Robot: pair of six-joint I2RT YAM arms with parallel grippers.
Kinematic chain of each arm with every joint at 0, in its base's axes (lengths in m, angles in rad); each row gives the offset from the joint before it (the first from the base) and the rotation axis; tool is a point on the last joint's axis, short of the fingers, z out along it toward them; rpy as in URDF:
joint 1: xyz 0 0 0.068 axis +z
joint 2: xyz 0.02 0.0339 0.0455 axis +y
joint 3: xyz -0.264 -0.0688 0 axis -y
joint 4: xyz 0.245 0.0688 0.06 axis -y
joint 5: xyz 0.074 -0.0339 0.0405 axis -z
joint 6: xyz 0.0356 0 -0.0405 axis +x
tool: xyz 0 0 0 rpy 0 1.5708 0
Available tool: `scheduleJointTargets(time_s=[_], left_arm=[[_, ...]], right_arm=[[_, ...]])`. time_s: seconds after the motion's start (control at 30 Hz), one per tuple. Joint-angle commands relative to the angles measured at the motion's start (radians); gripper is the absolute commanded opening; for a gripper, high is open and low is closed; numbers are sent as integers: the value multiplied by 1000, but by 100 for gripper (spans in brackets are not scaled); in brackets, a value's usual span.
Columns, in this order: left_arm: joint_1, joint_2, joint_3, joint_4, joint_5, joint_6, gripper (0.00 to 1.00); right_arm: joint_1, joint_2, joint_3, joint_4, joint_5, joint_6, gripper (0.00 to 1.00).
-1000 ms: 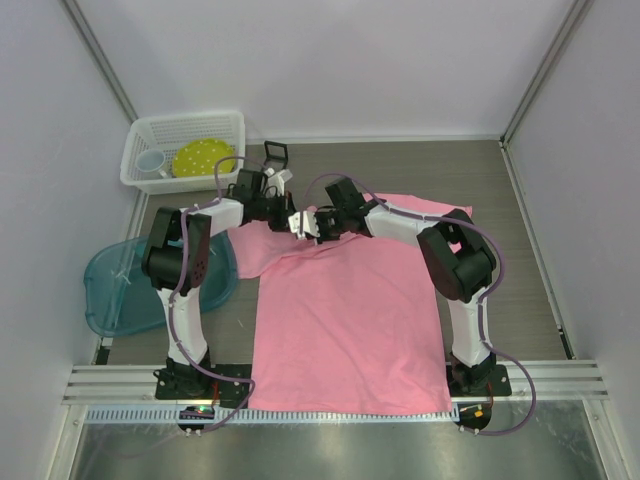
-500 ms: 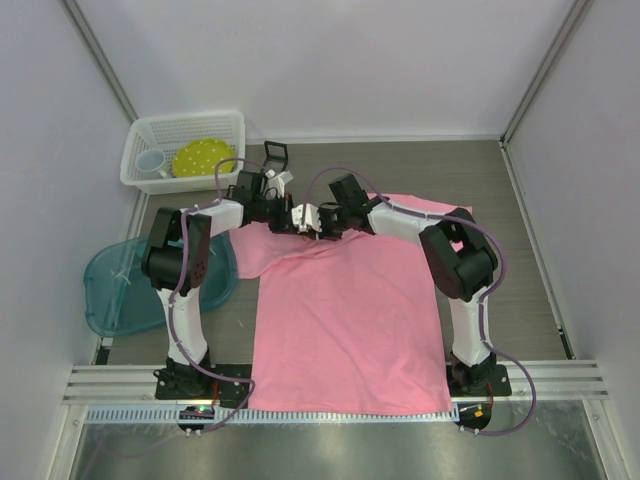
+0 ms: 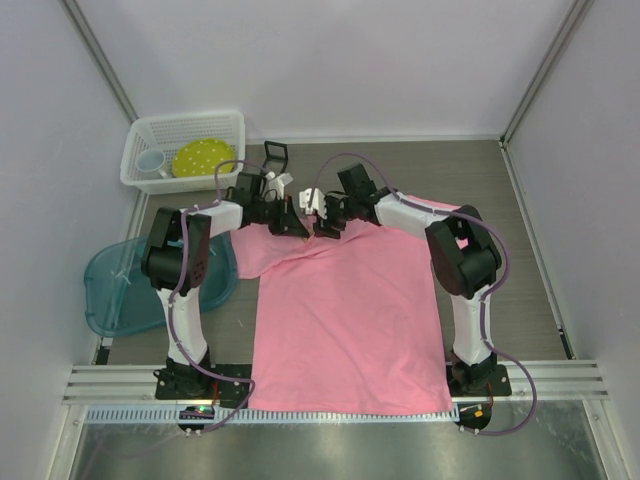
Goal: Pin the brooch onto the clothing
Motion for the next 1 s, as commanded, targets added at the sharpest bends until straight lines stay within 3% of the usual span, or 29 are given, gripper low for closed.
scheduleJointTargets(time_s=[0.0, 0.37, 0.77, 0.97], left_arm=[[7, -37, -15, 48, 48, 6, 0], [12, -32, -25, 84, 94, -7, 0], [12, -34, -26, 83, 102, 27, 0], [12, -35, -25, 81, 111, 36, 0]], right_arm=[[-16, -2, 62, -50, -131, 14, 62], [-25, 38, 125, -250, -243, -51, 60], [-31, 116, 216, -247, -257, 33, 61], [-31, 129, 217, -248, -263, 33, 53]])
